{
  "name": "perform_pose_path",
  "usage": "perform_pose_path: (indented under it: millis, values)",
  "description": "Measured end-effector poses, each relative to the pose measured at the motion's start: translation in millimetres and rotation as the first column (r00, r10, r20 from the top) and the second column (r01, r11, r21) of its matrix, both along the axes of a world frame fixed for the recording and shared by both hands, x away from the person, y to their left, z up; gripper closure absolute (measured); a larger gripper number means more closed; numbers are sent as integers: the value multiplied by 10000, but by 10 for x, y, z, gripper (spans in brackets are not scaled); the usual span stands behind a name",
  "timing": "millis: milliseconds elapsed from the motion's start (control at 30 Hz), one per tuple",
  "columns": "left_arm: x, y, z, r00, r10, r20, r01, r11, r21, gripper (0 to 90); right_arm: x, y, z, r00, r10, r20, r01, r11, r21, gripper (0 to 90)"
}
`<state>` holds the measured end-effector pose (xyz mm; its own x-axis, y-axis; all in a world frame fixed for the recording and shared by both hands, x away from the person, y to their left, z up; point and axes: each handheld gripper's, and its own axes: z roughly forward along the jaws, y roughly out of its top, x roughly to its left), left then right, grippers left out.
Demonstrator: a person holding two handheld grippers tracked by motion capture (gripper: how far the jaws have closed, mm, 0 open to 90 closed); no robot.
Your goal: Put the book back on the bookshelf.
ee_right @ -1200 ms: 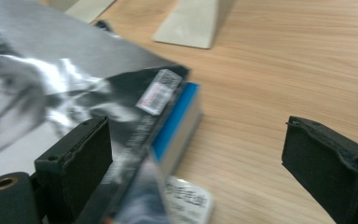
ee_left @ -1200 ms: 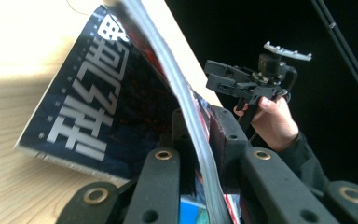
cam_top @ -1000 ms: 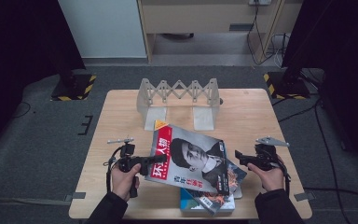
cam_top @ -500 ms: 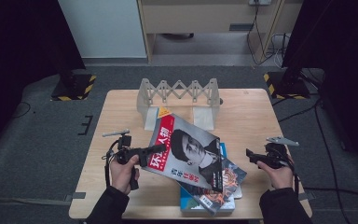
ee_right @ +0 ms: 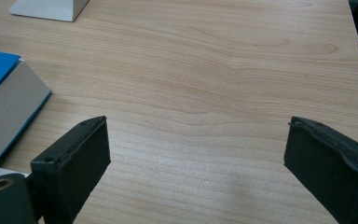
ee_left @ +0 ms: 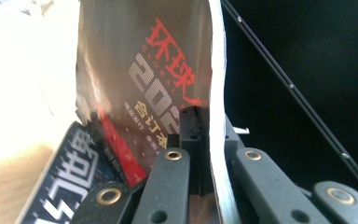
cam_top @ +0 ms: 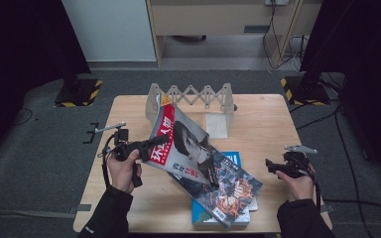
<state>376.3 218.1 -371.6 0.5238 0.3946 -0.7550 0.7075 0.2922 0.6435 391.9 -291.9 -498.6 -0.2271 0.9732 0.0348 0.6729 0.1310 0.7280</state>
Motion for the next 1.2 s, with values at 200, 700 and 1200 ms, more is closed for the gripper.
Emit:
perform_pose_path:
  millis: [200,700,1200]
  values:
    - [38,76,186,9988,332,361,-349,9983,473,860,15,-3,-28,9999,51,-94,-53,9998,-181,69]
    - [82,419,581,9836,1387,1149,-1569,9732,1684,860,44,3,-77,9994,113,-324,-126,9992,-386,64]
    - [349,460,868,9596,2202,1750,-2705,8927,3603,860,62,4,-184,9970,267,-725,-298,9987,-416,67]
